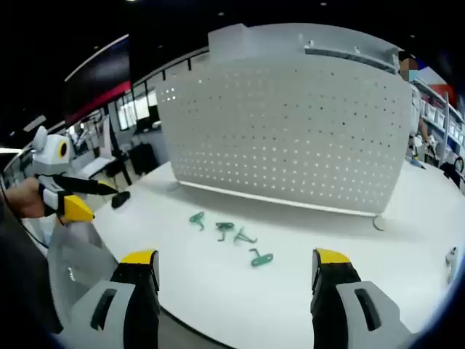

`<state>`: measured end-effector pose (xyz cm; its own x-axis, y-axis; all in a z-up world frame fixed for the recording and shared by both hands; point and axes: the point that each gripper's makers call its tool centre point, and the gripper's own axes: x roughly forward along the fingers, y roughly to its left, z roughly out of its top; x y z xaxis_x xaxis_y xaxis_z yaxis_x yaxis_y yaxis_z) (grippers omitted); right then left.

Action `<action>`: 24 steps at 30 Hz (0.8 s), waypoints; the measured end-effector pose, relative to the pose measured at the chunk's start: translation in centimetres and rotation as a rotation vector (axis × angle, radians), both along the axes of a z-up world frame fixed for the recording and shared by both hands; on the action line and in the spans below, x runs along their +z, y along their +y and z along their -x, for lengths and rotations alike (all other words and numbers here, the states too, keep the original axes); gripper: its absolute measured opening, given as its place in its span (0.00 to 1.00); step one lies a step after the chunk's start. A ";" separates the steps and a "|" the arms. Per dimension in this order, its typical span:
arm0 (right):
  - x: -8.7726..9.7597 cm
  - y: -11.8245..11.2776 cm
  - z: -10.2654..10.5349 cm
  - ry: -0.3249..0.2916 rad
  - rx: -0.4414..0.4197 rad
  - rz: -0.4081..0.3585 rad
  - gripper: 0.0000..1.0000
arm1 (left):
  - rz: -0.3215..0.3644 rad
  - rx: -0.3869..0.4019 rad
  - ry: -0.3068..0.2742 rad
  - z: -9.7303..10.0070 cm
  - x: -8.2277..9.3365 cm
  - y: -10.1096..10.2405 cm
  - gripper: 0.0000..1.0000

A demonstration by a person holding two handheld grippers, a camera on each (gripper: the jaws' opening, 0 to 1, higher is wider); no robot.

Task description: Insert the hook assembly into the mounting plate slot until the hook locks in place.

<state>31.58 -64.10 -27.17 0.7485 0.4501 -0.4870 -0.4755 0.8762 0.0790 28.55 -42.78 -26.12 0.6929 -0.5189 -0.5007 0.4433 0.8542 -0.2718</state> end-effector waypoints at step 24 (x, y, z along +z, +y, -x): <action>0.2 0.3 -0.3 0.001 0.007 0.003 0.87 | 0.000 0.000 0.002 -0.2 -0.1 -0.1 0.96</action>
